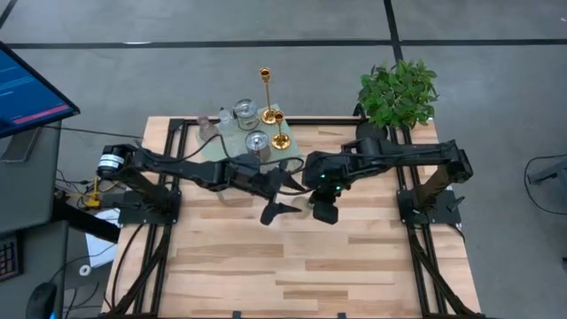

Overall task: Pick & Place candle stick holders
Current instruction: Put the green candle holder on the shelf

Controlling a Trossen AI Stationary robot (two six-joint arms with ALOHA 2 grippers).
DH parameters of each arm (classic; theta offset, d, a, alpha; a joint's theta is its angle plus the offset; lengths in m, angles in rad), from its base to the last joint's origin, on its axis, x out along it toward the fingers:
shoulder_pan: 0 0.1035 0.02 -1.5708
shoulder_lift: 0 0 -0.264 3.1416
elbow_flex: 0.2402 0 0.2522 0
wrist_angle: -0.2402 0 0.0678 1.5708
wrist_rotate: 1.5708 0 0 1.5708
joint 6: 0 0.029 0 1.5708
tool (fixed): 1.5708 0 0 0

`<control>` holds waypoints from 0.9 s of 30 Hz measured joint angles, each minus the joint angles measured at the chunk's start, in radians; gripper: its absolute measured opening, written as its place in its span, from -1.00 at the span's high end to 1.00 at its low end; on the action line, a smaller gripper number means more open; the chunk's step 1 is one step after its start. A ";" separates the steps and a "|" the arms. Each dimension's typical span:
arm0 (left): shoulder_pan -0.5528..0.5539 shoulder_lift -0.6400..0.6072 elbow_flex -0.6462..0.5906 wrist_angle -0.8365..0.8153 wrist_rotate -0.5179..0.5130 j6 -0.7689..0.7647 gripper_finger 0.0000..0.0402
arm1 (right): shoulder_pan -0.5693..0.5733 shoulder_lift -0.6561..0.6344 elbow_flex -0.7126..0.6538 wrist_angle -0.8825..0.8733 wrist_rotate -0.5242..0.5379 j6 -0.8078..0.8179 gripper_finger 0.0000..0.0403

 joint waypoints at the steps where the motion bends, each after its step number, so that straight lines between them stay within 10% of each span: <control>1: -0.006 0.005 0.000 -0.004 0.002 -0.004 -0.47 | 0.000 0.000 0.000 0.001 0.000 0.003 0.94; 27: -0.021 0.081 0.027 0.072 -0.047 -0.086 -0.47 | 0.019 0.017 0.001 0.024 0.001 0.031 0.94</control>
